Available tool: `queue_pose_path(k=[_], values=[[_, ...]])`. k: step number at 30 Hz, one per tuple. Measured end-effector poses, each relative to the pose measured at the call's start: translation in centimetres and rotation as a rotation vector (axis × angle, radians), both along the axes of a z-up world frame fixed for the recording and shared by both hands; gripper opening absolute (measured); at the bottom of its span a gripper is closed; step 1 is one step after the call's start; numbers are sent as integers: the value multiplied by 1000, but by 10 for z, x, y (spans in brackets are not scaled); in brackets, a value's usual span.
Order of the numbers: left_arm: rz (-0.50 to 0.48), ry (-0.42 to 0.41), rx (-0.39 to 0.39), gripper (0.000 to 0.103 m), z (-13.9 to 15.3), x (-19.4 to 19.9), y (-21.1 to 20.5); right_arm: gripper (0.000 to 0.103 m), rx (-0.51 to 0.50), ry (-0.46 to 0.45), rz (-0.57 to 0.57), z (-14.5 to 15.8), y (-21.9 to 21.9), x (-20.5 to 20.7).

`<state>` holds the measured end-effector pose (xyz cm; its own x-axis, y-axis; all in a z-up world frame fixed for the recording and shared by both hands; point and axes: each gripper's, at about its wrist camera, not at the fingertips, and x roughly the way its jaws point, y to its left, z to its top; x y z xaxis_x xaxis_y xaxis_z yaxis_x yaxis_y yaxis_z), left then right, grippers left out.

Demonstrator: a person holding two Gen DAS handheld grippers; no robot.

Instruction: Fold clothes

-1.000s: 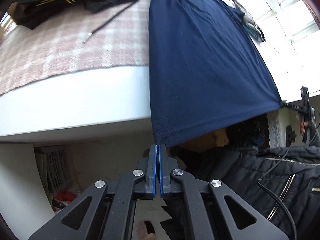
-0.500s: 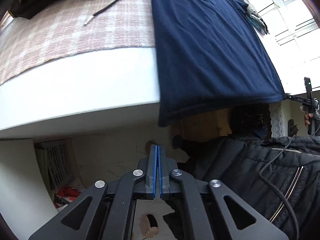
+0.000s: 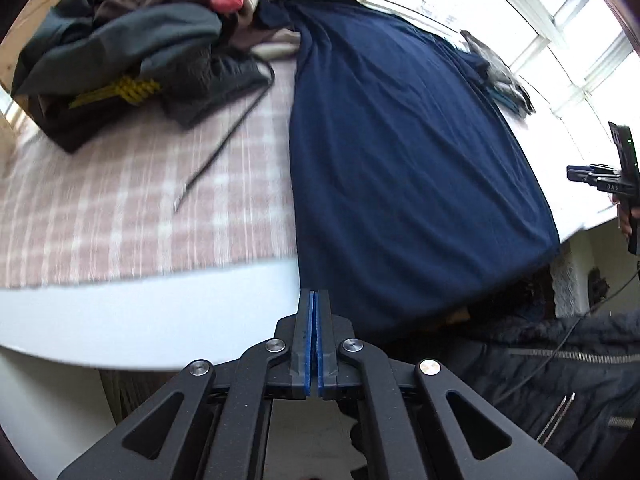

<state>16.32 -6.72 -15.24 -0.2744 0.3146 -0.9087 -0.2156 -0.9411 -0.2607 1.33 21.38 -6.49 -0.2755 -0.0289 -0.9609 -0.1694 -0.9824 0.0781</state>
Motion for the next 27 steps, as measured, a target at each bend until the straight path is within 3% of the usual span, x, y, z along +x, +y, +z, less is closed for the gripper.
queue_pose_path(k=[3,5,8,12,15,18,24,27], values=[[53,60,-25,0,19,-36,8,33,-99,18,91,-3,3,-55],[73,107,-55,6,39,-66,16,33,-163,28,143,-2,13,-89],[86,171,-113,16,65,-120,32,33,-93,84,245,16,23,-137],[103,202,-152,16,83,-202,47,33,-35,152,291,26,32,-208],[106,196,-175,18,83,-268,55,33,-32,173,315,27,34,-256],[106,171,-194,34,75,-332,47,33,-43,187,329,20,35,-289],[143,90,-329,33,33,-433,20,33,-86,168,347,-10,33,-366],[118,57,-381,32,11,-455,17,33,-90,170,370,-23,31,-409]])
